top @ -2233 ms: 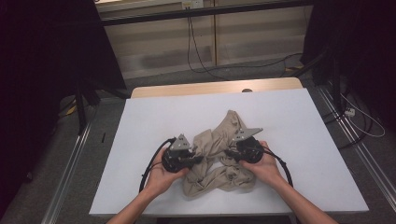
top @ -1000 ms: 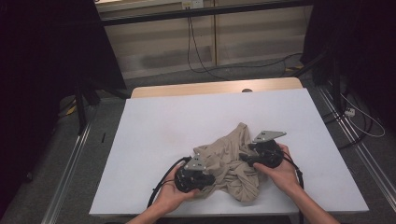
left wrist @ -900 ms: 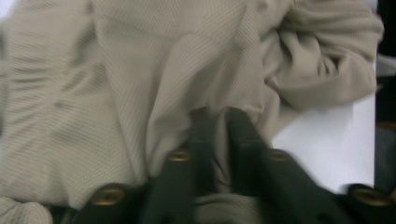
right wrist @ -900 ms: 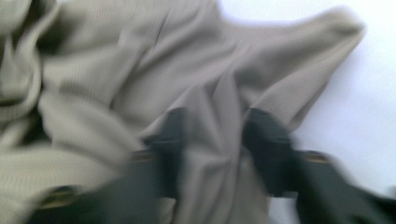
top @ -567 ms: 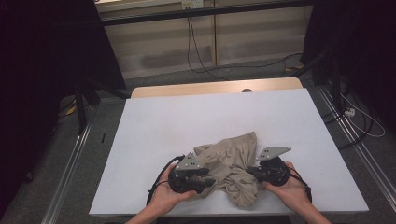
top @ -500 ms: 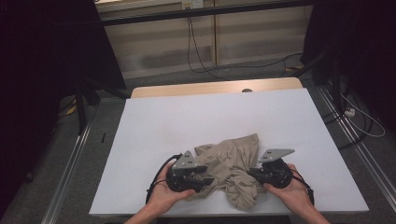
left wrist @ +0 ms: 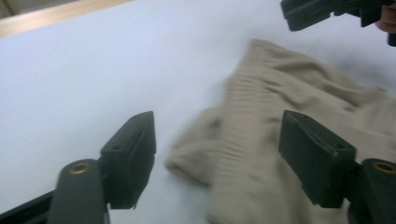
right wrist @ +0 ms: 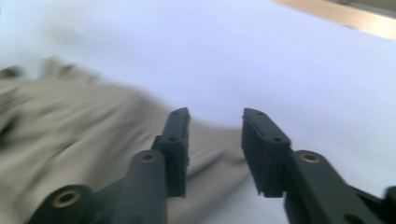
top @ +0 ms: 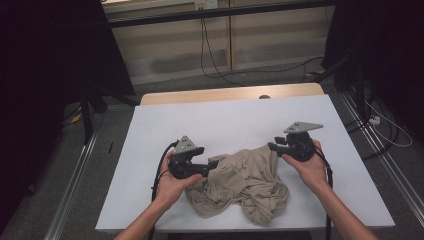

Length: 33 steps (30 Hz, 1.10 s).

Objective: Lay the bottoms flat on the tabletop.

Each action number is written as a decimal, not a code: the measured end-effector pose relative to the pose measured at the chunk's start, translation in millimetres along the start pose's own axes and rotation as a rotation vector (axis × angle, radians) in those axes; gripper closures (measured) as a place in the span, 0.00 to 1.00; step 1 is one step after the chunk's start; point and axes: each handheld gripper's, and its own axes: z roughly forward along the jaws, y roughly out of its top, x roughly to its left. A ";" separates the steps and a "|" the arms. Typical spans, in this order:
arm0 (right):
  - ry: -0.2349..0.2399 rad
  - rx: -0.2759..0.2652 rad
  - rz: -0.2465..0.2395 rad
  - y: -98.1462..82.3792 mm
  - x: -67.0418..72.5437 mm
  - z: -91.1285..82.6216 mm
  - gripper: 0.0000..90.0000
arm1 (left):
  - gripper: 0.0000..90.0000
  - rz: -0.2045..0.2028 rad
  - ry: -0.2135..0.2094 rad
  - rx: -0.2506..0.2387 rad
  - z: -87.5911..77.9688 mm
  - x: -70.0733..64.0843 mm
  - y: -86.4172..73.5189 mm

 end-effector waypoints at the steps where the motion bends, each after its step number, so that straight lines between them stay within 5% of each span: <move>1: -0.001 0.009 0.018 1.7 -6.0 8.1 0.77 | 0.27 -0.011 0.029 0.012 3.4 5.0 -1.8; 6: -0.014 0.075 0.065 -6.6 -25.0 40.8 0.81 | 0.24 -0.052 0.039 0.092 1.0 14.8 -9.8; 10: 0.004 0.106 0.080 -13.2 -28.2 43.9 0.81 | 0.31 -0.053 0.036 0.092 -4.8 10.3 -12.0; 13: 0.042 0.101 0.118 -20.2 -30.2 43.7 0.82 | 0.42 -0.055 -0.005 0.093 -6.1 4.1 -14.3; 17: 0.076 0.128 0.135 -20.0 -28.4 39.2 0.92 | 0.51 -0.054 -0.048 0.104 -4.9 -3.3 -16.0; 22: 0.033 0.119 0.074 -20.3 -23.3 29.3 0.96 | 0.61 -0.082 -0.013 0.084 -6.2 -9.1 -17.1; 25: 0.008 0.077 0.060 -20.2 -23.2 15.5 0.97 | 0.65 -0.083 -0.047 0.111 -2.8 -11.0 -18.5; 33: -0.007 0.046 0.057 -37.9 -22.6 -13.1 0.96 | 0.59 -0.122 -0.033 0.201 14.0 -4.6 -26.5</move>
